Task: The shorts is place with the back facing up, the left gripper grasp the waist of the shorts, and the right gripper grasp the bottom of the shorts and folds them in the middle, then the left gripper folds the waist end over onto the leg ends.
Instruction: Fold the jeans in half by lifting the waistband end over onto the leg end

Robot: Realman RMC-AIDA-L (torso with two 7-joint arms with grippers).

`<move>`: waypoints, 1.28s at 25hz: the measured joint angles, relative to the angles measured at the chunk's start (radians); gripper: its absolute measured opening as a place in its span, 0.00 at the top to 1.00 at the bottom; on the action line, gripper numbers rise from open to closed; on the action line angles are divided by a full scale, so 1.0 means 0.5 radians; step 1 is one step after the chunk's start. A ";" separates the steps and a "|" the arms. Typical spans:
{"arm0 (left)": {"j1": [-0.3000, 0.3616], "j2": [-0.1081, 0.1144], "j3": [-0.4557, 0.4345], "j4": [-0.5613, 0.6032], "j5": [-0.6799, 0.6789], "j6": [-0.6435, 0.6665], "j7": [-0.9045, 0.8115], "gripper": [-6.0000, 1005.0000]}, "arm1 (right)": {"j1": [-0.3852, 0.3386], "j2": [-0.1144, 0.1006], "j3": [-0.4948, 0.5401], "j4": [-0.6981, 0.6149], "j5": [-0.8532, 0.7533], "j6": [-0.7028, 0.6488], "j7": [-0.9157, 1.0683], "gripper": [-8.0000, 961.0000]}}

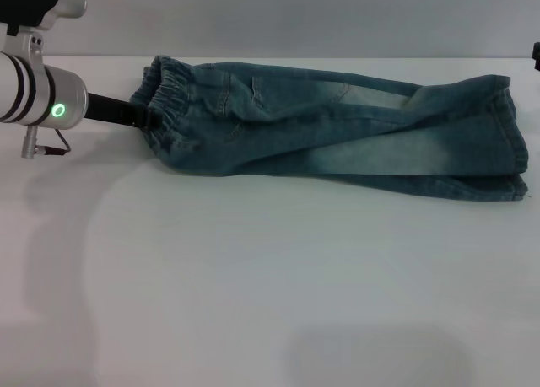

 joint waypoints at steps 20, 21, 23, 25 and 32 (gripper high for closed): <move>0.068 -0.046 -0.001 0.326 0.000 0.055 0.003 0.92 | 0.025 -0.004 -0.022 0.063 -0.013 -0.013 0.000 0.39; 0.069 -0.047 -0.001 0.349 0.000 0.071 0.003 0.92 | 0.033 -0.005 -0.023 0.075 -0.016 -0.011 0.000 0.39; 0.068 -0.050 0.001 0.412 -0.002 0.118 0.003 0.92 | 0.065 -0.007 -0.025 0.111 -0.019 -0.007 0.000 0.39; 0.062 -0.053 0.016 0.454 -0.007 0.148 0.003 0.92 | 0.076 -0.008 -0.030 0.123 -0.020 -0.006 0.000 0.39; 0.047 -0.060 0.158 0.632 -0.031 0.174 -0.026 0.92 | 0.215 -0.008 -0.177 0.248 -0.022 0.092 0.000 0.39</move>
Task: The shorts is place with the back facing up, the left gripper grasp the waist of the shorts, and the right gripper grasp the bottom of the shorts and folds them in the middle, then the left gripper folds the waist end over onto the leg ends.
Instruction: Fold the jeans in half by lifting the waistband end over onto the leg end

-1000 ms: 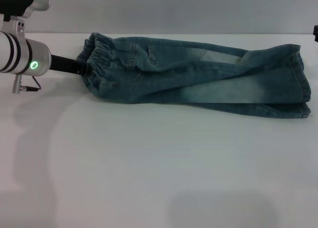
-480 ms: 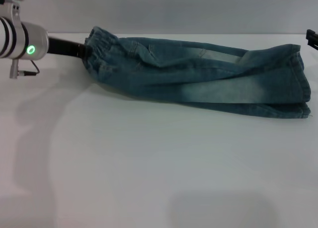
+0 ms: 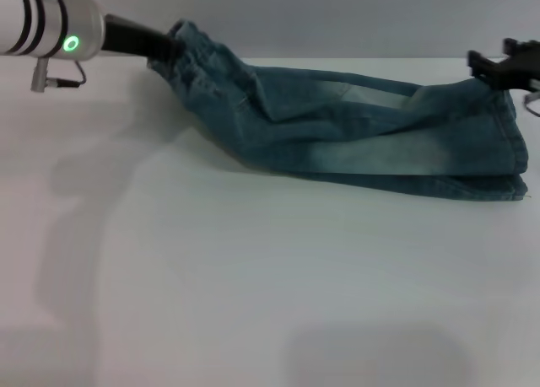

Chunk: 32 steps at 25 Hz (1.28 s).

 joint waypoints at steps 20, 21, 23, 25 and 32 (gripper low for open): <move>-0.132 -0.003 0.153 0.370 -0.150 0.072 -0.003 0.92 | 0.349 0.019 -0.482 0.274 0.015 0.154 0.022 0.39; -0.135 -0.002 0.153 0.377 -0.150 0.075 -0.003 0.92 | 0.352 0.019 -0.491 0.278 0.015 0.158 0.022 0.39; -0.145 -0.002 0.154 0.394 -0.150 0.078 -0.003 0.92 | 0.353 0.019 -0.509 0.279 0.015 0.168 0.023 0.39; -0.154 -0.002 0.154 0.413 -0.150 0.084 -0.003 0.92 | 0.356 0.022 -0.542 0.280 0.015 0.214 0.023 0.39; -0.187 -0.003 0.155 0.448 -0.150 0.106 -0.004 0.92 | 0.382 0.025 -0.572 0.316 0.016 0.301 0.024 0.39</move>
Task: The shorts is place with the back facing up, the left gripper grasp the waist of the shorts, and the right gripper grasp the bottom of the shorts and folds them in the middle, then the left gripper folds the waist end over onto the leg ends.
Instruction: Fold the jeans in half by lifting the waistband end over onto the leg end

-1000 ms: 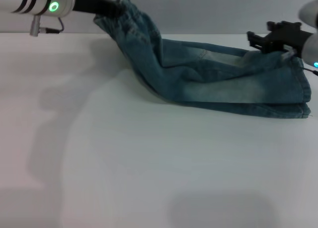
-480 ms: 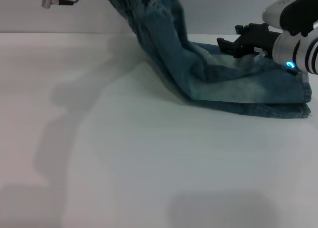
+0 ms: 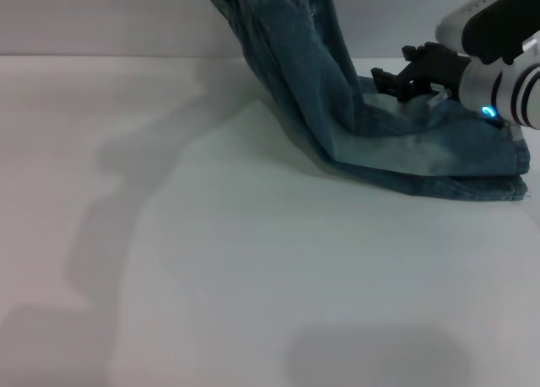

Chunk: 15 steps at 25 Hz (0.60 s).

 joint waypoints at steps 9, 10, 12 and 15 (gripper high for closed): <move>-0.050 -0.004 0.034 0.013 -0.027 0.007 -0.003 0.92 | 0.084 0.013 -0.231 0.044 0.012 -0.025 0.168 0.39; -0.052 -0.006 0.045 0.019 -0.032 0.007 -0.004 0.92 | 0.087 0.012 -0.286 0.036 0.012 -0.026 0.211 0.39; -0.052 -0.006 0.045 0.019 -0.032 0.007 -0.004 0.92 | 0.098 0.011 -0.392 0.018 0.012 -0.026 0.279 0.39; -0.061 -0.009 0.064 0.051 -0.075 0.007 -0.004 0.92 | 0.129 0.010 -0.492 0.009 0.012 -0.026 0.331 0.39</move>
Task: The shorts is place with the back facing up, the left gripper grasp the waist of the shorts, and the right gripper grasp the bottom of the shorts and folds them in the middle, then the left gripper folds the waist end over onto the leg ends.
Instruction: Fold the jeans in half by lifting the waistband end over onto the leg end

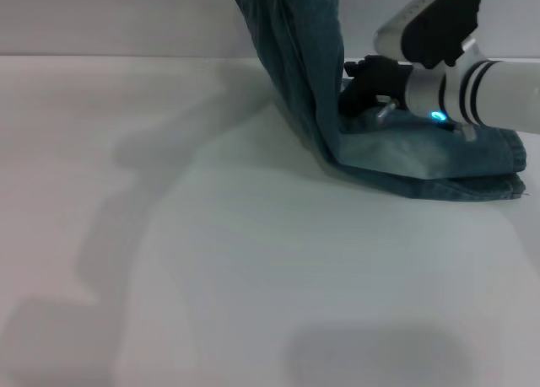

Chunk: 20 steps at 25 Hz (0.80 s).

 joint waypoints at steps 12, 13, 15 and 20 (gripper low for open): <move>-0.002 0.002 0.038 0.028 -0.008 -0.005 0.017 0.92 | 0.036 -0.001 -0.226 -0.154 0.000 -0.260 0.199 0.39; -0.001 0.002 0.038 0.028 -0.008 -0.005 0.019 0.92 | 0.037 -0.002 -0.296 -0.191 -0.001 -0.284 0.259 0.39; -0.001 0.002 0.038 0.028 -0.008 -0.007 0.024 0.92 | 0.038 -0.003 -0.357 -0.214 -0.007 -0.291 0.306 0.39; 0.000 0.002 0.039 0.025 -0.008 -0.009 0.029 0.92 | 0.048 -0.006 -0.420 -0.225 -0.017 -0.304 0.345 0.40</move>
